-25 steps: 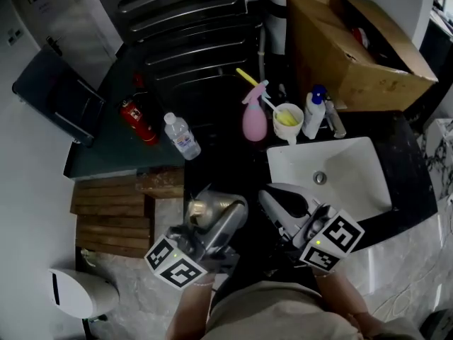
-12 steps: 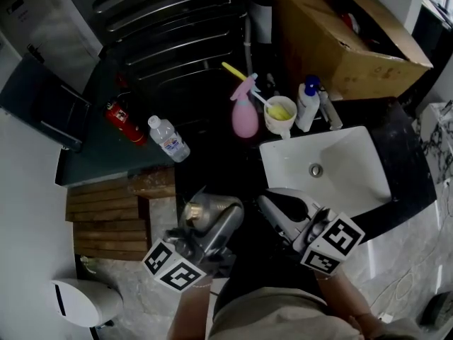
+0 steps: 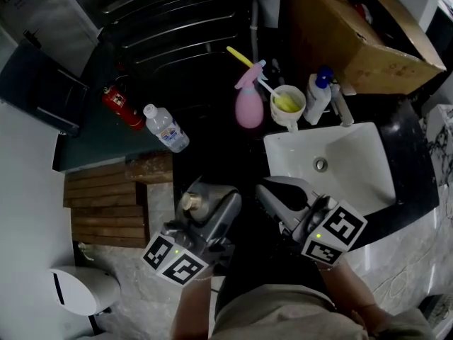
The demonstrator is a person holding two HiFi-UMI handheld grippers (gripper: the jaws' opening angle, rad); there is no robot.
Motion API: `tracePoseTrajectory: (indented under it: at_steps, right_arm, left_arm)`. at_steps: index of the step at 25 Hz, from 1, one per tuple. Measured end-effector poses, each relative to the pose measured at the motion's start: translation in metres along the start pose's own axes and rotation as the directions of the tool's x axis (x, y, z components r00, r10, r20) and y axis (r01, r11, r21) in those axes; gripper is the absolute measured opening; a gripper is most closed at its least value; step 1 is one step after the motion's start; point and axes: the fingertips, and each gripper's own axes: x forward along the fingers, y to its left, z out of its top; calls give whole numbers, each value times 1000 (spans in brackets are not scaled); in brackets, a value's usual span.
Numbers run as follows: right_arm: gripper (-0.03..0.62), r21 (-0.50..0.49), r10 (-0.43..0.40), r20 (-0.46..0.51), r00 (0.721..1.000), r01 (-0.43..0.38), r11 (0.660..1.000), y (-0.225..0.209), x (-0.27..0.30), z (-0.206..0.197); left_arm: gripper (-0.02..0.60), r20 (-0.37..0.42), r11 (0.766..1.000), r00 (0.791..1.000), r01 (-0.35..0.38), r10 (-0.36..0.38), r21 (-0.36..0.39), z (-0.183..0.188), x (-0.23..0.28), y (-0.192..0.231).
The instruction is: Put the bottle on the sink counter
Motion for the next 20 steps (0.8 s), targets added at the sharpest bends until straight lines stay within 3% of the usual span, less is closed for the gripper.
tracePoseTrajectory:
  at_steps: [6,15,20]
  right_arm:
    - [3,32,7,-23,1000,-7,999,-24,10,-6]
    - [3,89,14,-71,997,-8,996,-60,20,-19]
    - [3,111,19,-94,995,-8,994,-75,22,-28]
  left_arm:
    - [348,-51,998,998,-38,40,48,-12,17,18]
    - [348,-89,993,989,-114,116,25,-25,44,58]
    - [349,-137,985,977,-156,166,79,-33,57,83]
